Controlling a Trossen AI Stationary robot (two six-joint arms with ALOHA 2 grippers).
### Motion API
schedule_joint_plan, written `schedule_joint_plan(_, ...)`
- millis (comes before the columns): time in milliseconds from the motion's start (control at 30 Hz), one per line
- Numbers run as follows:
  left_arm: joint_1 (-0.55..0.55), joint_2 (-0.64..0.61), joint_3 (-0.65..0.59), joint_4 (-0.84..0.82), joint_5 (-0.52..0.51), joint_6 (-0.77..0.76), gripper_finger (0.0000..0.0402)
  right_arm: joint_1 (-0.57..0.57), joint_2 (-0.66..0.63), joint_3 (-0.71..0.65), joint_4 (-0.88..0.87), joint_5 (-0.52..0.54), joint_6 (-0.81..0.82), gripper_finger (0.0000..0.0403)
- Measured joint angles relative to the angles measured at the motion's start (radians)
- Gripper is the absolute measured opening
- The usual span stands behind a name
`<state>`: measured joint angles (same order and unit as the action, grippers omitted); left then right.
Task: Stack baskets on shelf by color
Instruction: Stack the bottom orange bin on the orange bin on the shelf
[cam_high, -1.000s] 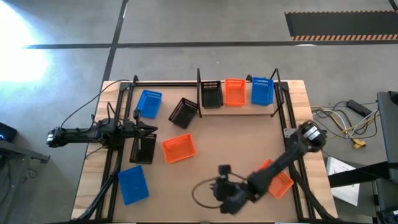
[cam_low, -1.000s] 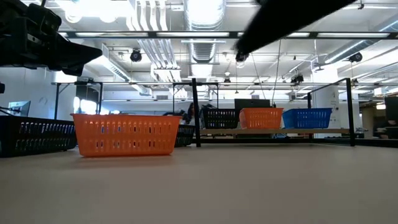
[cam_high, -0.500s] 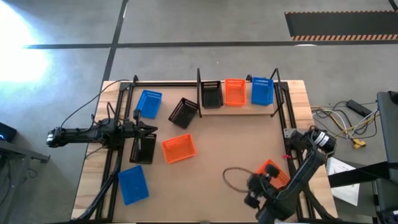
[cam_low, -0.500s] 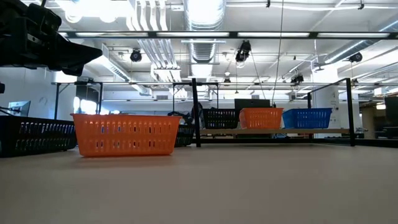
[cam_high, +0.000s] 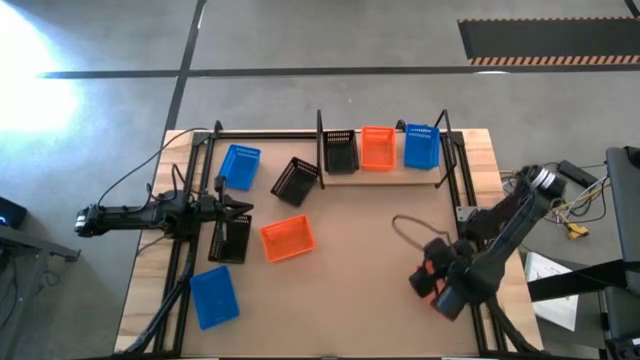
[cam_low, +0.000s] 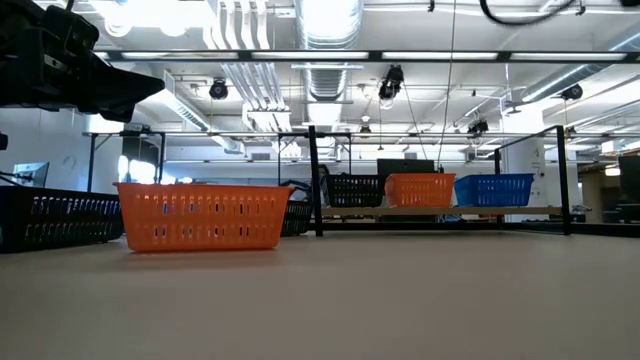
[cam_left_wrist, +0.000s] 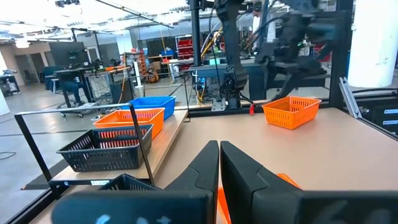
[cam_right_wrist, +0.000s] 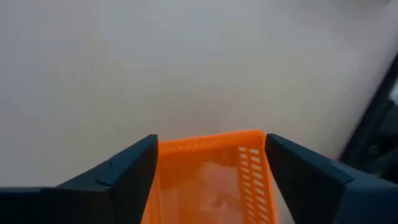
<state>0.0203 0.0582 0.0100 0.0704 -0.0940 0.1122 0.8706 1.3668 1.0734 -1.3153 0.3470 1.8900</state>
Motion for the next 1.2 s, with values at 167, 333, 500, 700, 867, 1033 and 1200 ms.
schedule_joint_plan(167, 0.0, 0.0, 0.0, 0.0, 0.0, 0.0, 0.0, -0.037, -0.141, -0.192, 0.183, -0.032, 0.124, 0.0304)
schedule_joint_plan(333, 0.0, 0.0, 0.0, 0.0, 0.0, 0.0, 0.0, -0.099, -0.187, -0.28, 0.262, -0.132, 0.185, 0.0301)
schedule_joint_plan(500, 0.0, 0.0, 0.0, 0.0, 0.0, 0.0, 0.0, -0.147, -0.165, -0.283, 0.325, -0.219, 0.147, 0.0294)
schedule_joint_plan(700, 0.0, 0.0, 0.0, 0.0, 0.0, 0.0, 0.0, -0.163, -0.118, -0.205, 0.322, -0.216, 0.029, 0.0286)
schedule_joint_plan(867, 0.0, 0.0, 0.0, 0.0, 0.0, 0.0, 0.0, -0.13, -0.049, -0.073, 0.325, -0.223, -0.109, 0.0285)
schedule_joint_plan(1033, 0.0, 0.0, 0.0, 0.0, 0.0, 0.0, 0.0, -0.05, 0.08, 0.096, 0.322, -0.36, -0.457, 0.0283)
schedule_joint_plan(1200, 0.0, 0.0, 0.0, 0.0, 0.0, 0.0, 0.0, 0.071, 0.273, 0.248, 0.166, -0.528, -0.815, 0.0283)
